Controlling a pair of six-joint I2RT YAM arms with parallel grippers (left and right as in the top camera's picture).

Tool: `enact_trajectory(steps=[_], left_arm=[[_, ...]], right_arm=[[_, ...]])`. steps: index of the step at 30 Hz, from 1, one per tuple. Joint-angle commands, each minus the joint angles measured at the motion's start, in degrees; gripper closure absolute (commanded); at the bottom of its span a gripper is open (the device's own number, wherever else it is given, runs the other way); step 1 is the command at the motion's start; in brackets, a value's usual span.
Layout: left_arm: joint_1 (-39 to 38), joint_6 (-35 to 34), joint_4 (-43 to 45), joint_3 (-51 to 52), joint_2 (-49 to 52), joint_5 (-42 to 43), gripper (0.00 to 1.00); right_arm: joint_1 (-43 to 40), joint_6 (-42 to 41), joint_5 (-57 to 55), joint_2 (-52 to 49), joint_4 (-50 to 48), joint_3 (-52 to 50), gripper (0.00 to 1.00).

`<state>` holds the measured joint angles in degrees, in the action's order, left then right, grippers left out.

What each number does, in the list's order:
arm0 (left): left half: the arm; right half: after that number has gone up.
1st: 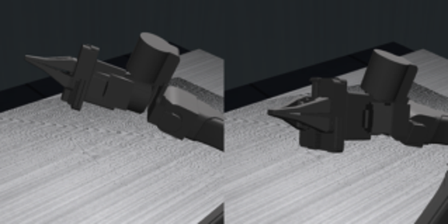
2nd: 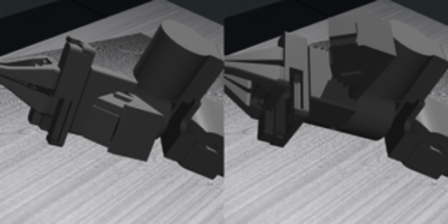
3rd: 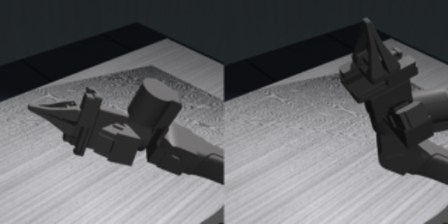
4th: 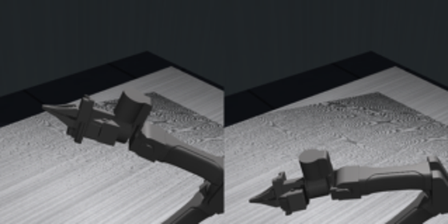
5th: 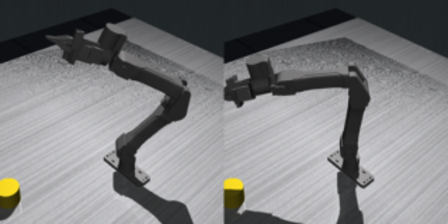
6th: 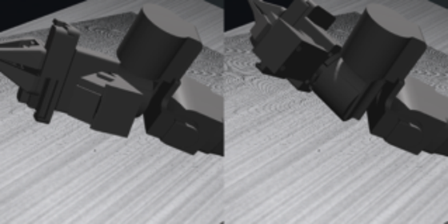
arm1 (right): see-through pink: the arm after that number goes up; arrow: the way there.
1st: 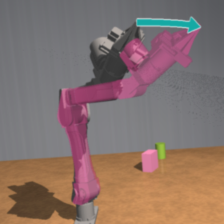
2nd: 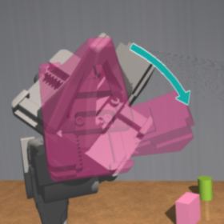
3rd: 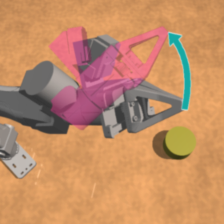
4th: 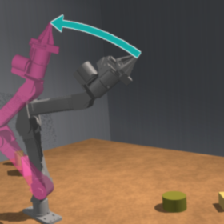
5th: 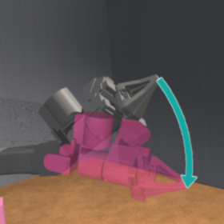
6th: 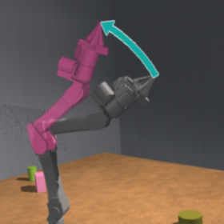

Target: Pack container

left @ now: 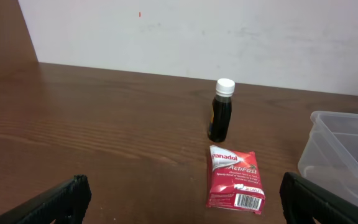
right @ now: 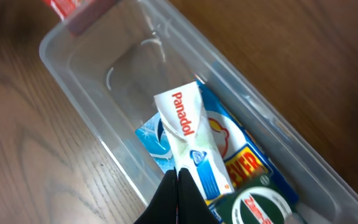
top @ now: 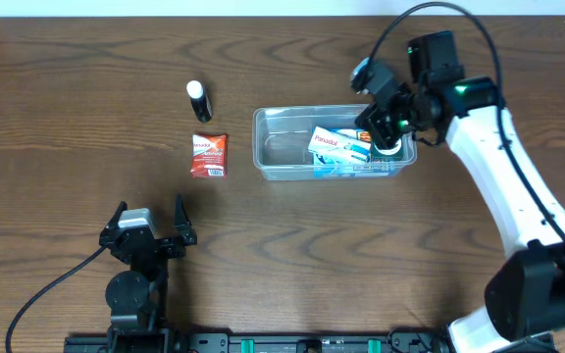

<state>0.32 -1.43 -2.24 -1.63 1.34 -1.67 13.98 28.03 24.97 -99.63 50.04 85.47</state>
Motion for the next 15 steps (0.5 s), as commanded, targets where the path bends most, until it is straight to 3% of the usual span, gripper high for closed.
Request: enact_trajectory(steps=[1,15], left_arm=[[0.26,0.57,-1.73,1.4,0.0,-0.44,0.02],[0.26,0.55,-1.7,1.4,0.0,-0.44,0.02]], right_arm=[[2.1,4.0,-2.58,-1.99,-0.5,0.68,0.99],[4.0,8.87,-4.02,-9.2,-2.89,0.7,0.99]])
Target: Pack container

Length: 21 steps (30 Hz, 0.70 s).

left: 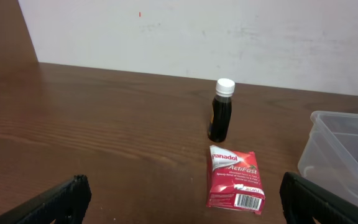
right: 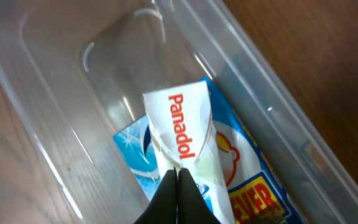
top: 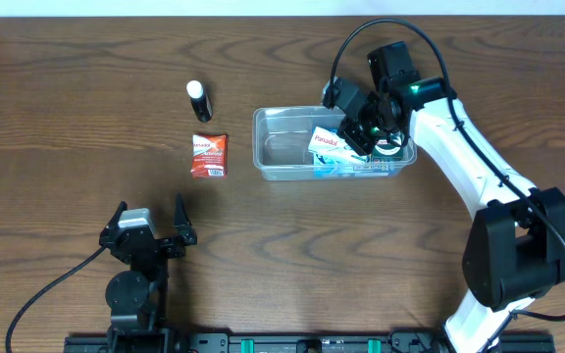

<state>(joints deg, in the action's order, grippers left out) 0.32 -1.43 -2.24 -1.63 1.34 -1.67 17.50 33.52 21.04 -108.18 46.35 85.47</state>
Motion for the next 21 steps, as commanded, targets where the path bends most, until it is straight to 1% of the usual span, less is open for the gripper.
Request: enact_trajectory(steps=[1,12,18,21], left_arm=[[0.26,0.55,-1.73,1.4,0.0,-0.44,0.02],[0.26,0.55,-1.73,1.4,0.0,-0.44,0.02],[0.26,0.57,-1.73,1.4,0.0,-0.44,0.02],[0.26,0.57,-1.73,1.4,0.02,-0.44,0.02]], right_arm=[[0.52,5.22,-0.09,-0.7,2.05,0.7,0.99],[0.52,16.9,0.2,-0.92,10.27,0.7,0.99],[0.57,18.43,0.13,-2.1,10.69,0.68,0.99],[0.57,20.74,-0.02,-3.74,11.78,0.68,0.99]])
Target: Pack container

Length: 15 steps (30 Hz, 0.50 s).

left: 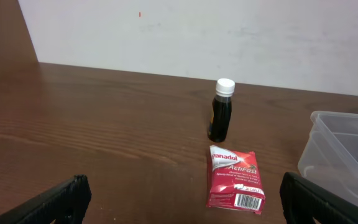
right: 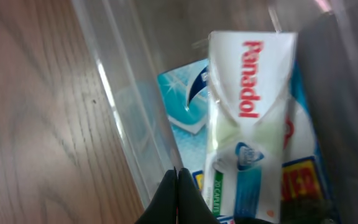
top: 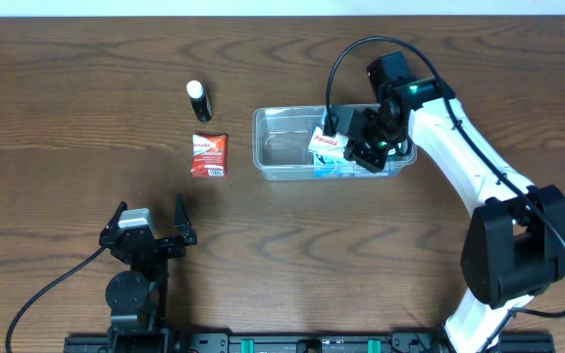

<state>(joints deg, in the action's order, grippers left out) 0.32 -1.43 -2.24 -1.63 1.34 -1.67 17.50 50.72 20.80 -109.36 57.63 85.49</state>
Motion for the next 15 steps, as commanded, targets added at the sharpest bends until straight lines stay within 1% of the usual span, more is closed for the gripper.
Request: enact_trajectory(steps=[1,8,15], left_arm=[[0.26,0.57,-1.73,1.4,0.0,-0.44,0.02],[0.26,0.55,-1.73,1.4,0.0,-0.44,0.02],[0.26,0.57,-1.73,1.4,0.0,-0.44,0.02]], right_arm=[[0.57,3.61,0.02,-3.19,0.5,0.66,0.99],[0.52,3.78,-0.63,-5.35,0.26,0.66,0.99],[0.39,3.72,-6.71,-5.35,-0.28,0.66,0.99]])
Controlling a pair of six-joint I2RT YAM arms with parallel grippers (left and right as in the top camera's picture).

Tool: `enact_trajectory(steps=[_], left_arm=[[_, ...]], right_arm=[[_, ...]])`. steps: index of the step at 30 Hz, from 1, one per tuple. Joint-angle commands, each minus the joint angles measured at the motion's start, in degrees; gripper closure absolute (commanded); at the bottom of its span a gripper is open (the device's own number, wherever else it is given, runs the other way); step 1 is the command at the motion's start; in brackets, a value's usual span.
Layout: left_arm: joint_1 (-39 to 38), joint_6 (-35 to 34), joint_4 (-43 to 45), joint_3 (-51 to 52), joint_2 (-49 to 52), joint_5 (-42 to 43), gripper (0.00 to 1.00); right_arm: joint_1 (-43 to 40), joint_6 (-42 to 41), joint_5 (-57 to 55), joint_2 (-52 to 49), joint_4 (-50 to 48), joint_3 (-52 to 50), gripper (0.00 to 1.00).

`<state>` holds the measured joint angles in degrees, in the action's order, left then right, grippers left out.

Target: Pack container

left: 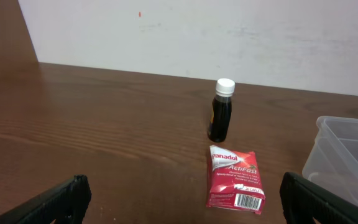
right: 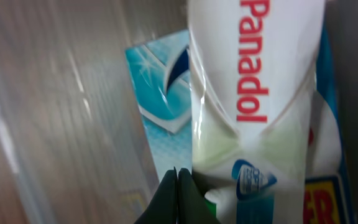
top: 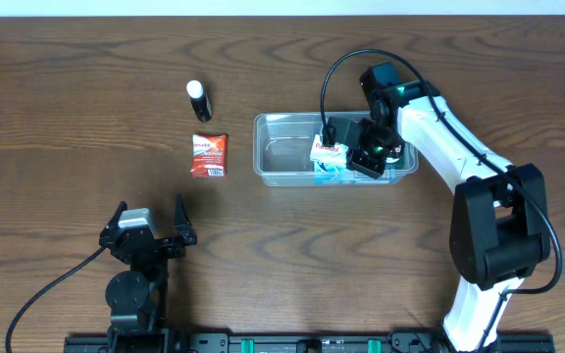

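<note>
The clear plastic container [top: 282,147] sits mid-table, its corner also visible in the left wrist view [left: 347,149]. Inside lie a white Panadol box [top: 326,150] [right: 253,93] on a blue pack [right: 163,81]. My right gripper [top: 345,157] [right: 178,186] is shut, empty, low inside the container, with its tips against the white box's side. A red Panadol ActiFast pack [top: 209,155] [left: 236,179] and a dark bottle with a white cap [top: 197,100] [left: 221,111] stand left of the container. My left gripper [top: 147,233] [left: 182,205] rests open near the front edge.
The container's far wall and front wall close in on my right gripper. A black cable [top: 336,74] loops over the container from the right arm. A white wall [left: 197,37] rises behind the table.
My right gripper has gone lower into the container and closer to the white Panadol box, which now fills its view. The container's corner sits slightly further right in the left wrist view.
My shut right gripper was over the container's right end, then above the white Panadol box near the middle, then down at the front wall beside the box. Now it is pressed against the box. The left arm, red pack and bottle stayed still.
</note>
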<state>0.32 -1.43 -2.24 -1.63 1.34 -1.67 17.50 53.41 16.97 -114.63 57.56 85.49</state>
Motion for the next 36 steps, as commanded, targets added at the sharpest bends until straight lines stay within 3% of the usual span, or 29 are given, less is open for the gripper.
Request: enact_trajectory(steps=[1,12,22,29,33,36], left_arm=[[0.26,0.57,-1.73,1.4,0.0,-0.44,0.02],[0.26,0.57,-1.73,1.4,0.0,-0.44,0.02],[0.26,0.55,-1.73,1.4,0.0,-0.44,0.02],[0.26,0.55,-1.73,1.4,0.0,-0.44,0.02],[0.26,0.55,-1.73,1.4,0.0,-0.44,0.02],[0.26,0.55,-1.73,1.4,0.0,-0.44,0.02]], right_arm=[[0.35,0.98,-3.08,-0.09,-0.57,0.66,0.99],[0.44,-0.22,1.9,-0.02,-0.68,1.22,0.99],[0.2,-0.28,7.91,-0.02,12.52,14.4,0.99],[-4.15,-13.44,5.77,-0.02,15.3,25.97,0.98],[-9.46,-22.95,3.72,-0.02,14.45,29.81,0.73],[-14.43,-28.96,1.92,-0.02,13.73,31.15,0.39]])
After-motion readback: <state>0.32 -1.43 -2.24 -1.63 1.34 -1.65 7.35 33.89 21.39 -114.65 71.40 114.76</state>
